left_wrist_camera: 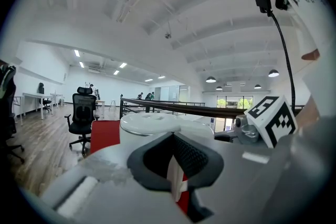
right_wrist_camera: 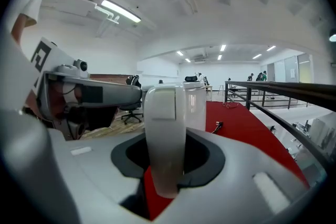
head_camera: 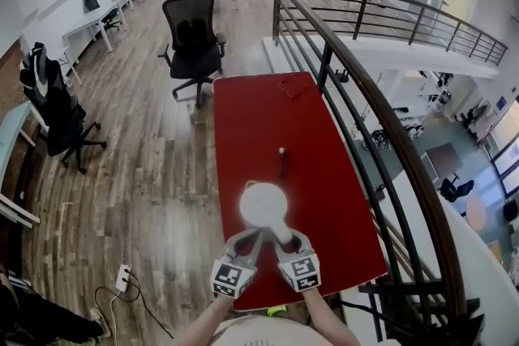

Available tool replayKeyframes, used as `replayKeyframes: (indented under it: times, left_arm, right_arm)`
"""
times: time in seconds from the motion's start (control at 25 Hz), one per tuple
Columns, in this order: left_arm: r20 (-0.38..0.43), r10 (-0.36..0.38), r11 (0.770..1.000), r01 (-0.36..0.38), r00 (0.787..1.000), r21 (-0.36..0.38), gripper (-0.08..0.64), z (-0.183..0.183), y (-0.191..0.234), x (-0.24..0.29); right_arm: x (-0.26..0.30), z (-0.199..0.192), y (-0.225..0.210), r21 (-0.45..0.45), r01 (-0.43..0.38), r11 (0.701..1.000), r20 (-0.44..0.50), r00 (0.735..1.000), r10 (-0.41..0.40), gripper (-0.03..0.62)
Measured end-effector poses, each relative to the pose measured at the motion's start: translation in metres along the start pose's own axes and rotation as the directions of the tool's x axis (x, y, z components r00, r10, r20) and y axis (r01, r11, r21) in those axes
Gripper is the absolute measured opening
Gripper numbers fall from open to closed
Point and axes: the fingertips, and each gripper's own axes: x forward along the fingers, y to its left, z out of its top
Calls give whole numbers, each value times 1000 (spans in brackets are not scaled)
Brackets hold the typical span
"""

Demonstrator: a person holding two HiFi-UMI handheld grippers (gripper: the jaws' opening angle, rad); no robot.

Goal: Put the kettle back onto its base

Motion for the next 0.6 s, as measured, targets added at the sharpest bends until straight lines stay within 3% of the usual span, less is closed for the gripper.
replayKeyframes:
  times: [0.32,0.6]
  left_arm:
    - [3,-1,1000,1,1000,-4,6,0,-7,-6]
    - [25,-11,1000,11,1000,5,5,10,-15,-8]
  right_arm:
    - [1,-3,-2,-6,-35,999,7,999,35,127]
    - [-13,23,1,-45,-92,995,43,995,94,171]
